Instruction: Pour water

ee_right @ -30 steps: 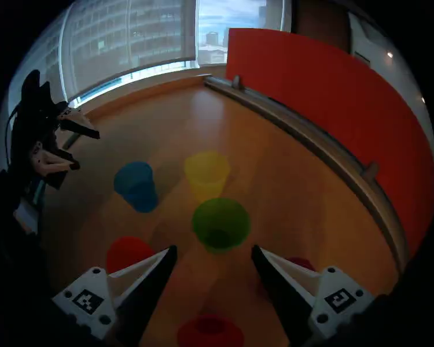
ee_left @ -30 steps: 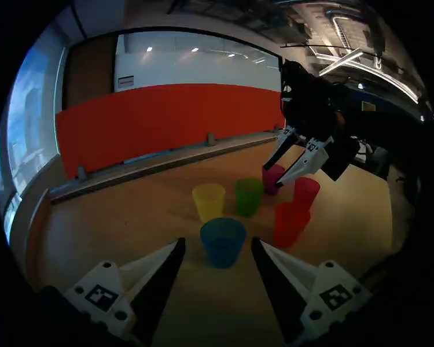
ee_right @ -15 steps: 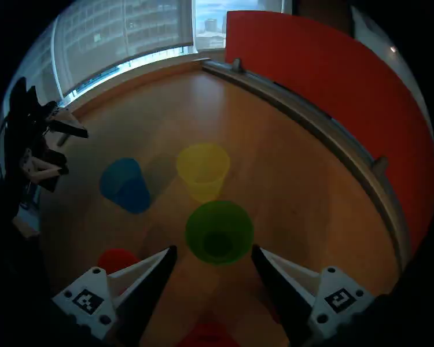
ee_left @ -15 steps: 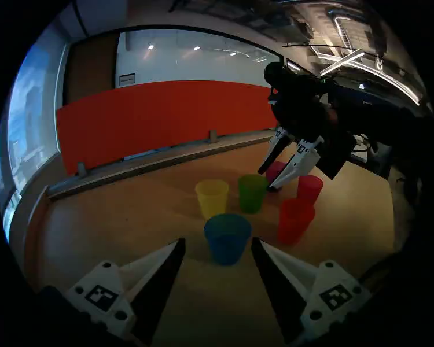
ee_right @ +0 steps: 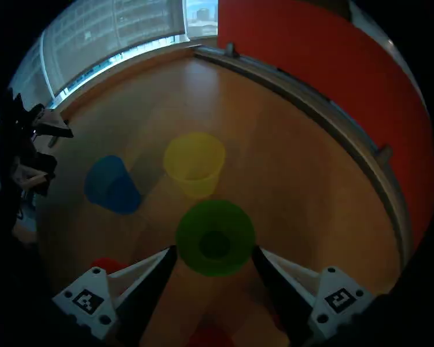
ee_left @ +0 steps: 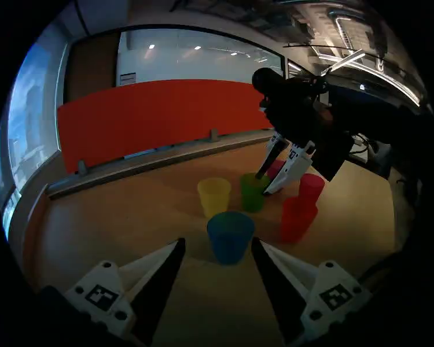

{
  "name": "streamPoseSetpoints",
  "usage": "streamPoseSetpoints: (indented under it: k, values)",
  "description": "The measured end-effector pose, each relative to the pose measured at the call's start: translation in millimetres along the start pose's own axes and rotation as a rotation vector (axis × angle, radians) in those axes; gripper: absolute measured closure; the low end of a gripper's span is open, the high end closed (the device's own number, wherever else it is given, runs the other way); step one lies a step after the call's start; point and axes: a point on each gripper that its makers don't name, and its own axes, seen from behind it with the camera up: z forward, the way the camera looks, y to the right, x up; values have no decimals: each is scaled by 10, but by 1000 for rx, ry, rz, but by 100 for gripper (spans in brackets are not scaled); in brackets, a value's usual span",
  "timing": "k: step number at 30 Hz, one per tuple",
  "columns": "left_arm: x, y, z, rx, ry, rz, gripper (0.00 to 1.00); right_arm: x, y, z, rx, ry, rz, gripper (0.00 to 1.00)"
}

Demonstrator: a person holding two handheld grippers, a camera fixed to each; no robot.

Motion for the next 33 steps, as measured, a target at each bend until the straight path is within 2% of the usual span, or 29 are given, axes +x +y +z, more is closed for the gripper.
streamPoseSetpoints:
  k: [7,11,18,24,33]
  values:
    - [-22,-15,5,0,-3,0,16,-10,-1,62,-3,-11,8,1]
    - [-28,-19,1,0,-3,0,16,-11,-5,81,1,-9,23,10]
    - [-35,-15,-6,0,-3,0,16,6,-16,83,10,10,44,12]
    - [-44,3,5,-2,-8,3,16,44,-38,1,18,45,51,12]
    - [-10,28,28,0,-5,7,16,56,-80,-254,21,117,63,12]
